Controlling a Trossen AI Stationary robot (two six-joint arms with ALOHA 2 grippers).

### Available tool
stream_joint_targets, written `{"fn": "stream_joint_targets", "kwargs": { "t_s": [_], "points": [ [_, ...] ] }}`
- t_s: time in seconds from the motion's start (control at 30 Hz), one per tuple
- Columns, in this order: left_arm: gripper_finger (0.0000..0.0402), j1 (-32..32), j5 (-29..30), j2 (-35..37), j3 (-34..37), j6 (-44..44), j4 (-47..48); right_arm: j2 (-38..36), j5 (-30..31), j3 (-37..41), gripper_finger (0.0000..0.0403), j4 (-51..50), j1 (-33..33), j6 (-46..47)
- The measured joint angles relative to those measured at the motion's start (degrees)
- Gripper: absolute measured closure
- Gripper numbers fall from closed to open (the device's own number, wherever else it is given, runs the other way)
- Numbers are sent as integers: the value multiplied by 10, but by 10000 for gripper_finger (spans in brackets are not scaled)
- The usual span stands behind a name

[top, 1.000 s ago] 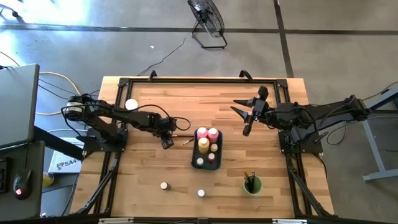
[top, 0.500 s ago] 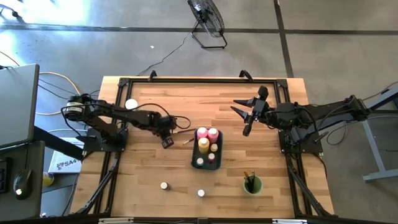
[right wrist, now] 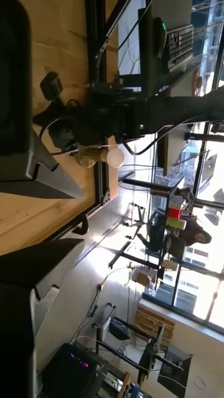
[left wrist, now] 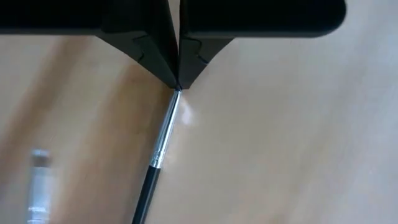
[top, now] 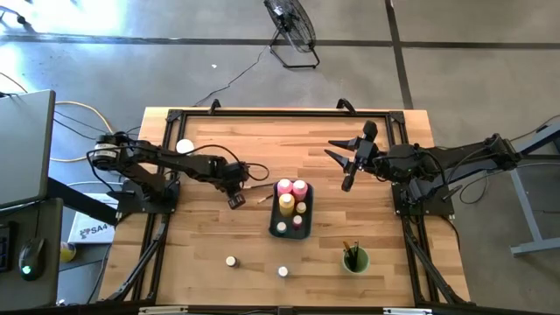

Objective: Pick & Place Paint Supplies
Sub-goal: Put the black and silver paint brush into the green cup

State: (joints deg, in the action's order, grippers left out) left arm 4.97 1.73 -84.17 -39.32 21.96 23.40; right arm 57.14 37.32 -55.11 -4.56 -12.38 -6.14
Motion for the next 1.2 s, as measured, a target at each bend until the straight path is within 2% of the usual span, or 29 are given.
{"fn": "stream_joint_targets", "kwargs": {
  "t_s": [0.13, 0.3, 0.57, 0.83, 1.03, 1.2],
  "points": [
    [401, -2, -14, 12, -27, 4, 28, 0, 0, 0, 295, 0, 0, -22],
    [401, -1, 8, 15, -79, -3, 98, 0, 0, 0, 295, 2, 0, -32],
    [401, -1, 82, 15, -178, -11, 244, -2, 4, 0, 295, 4, 0, -33],
    [401, -1, 172, 15, -309, -33, 409, -13, 84, 0, 295, 3, 0, -81],
    [401, -1, 216, 15, -419, -97, 439, -35, 91, 0, 295, -1, 0, -102],
    [401, -1, 220, 16, -509, -152, 440, -68, 91, 0, 295, -16, 0, -102]
  ]
}}
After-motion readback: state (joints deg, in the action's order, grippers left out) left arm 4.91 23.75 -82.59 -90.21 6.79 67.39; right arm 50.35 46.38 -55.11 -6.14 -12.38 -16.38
